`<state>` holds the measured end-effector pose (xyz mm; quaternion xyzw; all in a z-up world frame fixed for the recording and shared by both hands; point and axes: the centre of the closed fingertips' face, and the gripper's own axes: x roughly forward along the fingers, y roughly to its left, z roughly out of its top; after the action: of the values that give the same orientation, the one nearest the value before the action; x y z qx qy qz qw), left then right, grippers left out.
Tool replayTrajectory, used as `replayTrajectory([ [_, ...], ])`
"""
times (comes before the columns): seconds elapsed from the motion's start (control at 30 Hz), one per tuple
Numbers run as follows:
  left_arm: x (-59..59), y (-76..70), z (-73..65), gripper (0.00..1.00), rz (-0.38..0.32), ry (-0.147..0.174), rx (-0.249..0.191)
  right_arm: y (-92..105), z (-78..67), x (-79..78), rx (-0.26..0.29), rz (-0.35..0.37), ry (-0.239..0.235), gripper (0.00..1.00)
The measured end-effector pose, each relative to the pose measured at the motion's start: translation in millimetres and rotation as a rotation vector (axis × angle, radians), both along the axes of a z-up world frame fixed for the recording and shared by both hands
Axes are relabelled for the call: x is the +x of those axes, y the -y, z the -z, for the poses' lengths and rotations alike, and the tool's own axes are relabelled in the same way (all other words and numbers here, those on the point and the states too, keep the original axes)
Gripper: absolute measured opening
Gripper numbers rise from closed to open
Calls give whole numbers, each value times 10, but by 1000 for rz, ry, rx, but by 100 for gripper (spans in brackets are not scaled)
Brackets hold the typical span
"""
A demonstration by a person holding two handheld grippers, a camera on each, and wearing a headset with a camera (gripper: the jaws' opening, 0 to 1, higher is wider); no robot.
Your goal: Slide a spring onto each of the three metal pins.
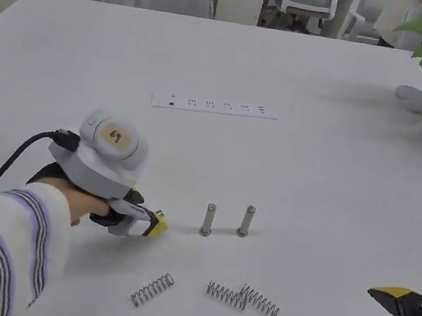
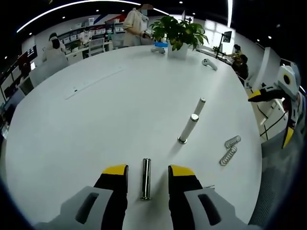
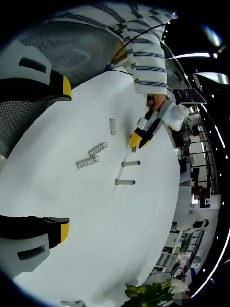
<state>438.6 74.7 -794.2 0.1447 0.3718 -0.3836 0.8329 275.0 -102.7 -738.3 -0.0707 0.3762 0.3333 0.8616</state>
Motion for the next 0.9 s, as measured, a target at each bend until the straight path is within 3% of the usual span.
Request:
replayTrajectory([
  [0.2,-1,58,53,22,22,-8,15,-35,13,-5,-8,-22,-5,99],
  [0.3,37,39,45,28,-4,3,17,-47,-3,10,-4,-21,-1,99],
  [0.47,61,6,86,19,9,16,56,-67,-13,14,-4,-28,-1,99],
  [0.67,41,-30,122,17,3,-8,65,-73,-27,11,-6,-34,2,99],
  [0.77,64,-37,117,15,25,9,89,-83,-46,25,3,-30,7,99],
  [0.9,78,-27,117,15,23,7,88,-107,-75,38,9,-33,16,99],
])
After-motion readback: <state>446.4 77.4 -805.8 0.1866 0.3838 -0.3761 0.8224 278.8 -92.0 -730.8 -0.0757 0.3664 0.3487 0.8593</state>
